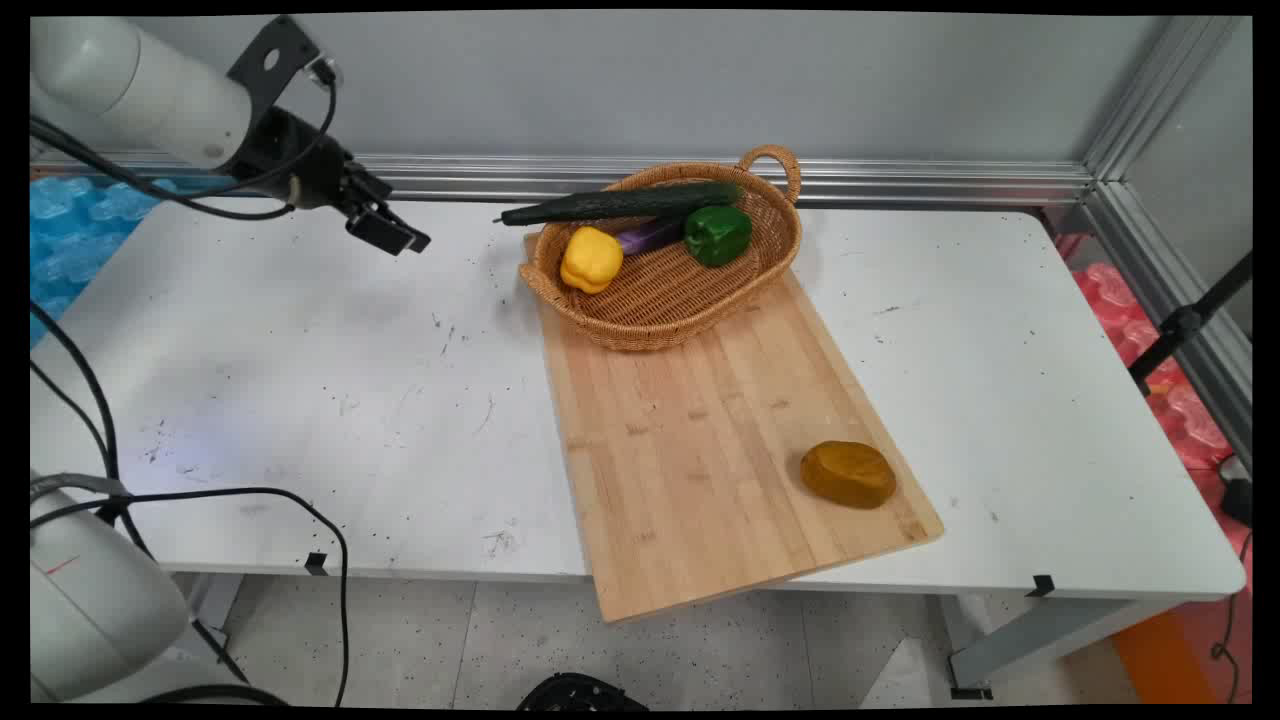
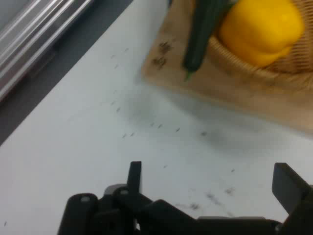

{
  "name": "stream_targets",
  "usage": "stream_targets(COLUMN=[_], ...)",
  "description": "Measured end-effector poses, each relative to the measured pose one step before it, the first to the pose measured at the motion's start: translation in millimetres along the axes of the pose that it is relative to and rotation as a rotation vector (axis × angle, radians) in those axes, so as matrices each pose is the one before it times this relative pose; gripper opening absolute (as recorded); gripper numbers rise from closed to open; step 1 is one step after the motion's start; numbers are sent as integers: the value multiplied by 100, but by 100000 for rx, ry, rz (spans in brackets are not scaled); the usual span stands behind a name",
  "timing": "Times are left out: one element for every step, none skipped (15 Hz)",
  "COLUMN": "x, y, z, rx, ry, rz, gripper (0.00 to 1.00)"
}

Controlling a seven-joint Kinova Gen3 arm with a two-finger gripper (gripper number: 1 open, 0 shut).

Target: Pick up the cucumber from the vegetable basket

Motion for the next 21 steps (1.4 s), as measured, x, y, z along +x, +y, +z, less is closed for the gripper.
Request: stream_targets(x=[707,470,900,1101,860,779,633,1017,1190,1365,1240,1049,988,994,638,1249,919,860,962,1042,586], y=[280,170,267,234,157,74,62,82,45,-29,-21,-74,-72,-64,-47,-93,-63,-63,-72,-54,-30], z=[-194,-117,-142,-68,2,61,85,196,300,427,488,430,450,544,399,894,750,775,1007,1253,776], rx=[-852,-494,-711,-606,-354,-136,-118,-116,-110,-59,16,77,9,-50,-89,-222,-160,-213,-300,-533,-385], ry=[-102,-52,-264,-170,-85,-1,-44,-139,-184,-264,-462,-202,-213,-208,-149,-226,-172,-215,-300,-473,-356], rz=[1581,942,1294,1201,786,458,353,413,384,269,311,206,293,561,344,536,240,204,277,537,341], gripper=[100,100,100,100,100,100,100,100,100,100,100,100,100,100,100,100,100,100,100,100,100])
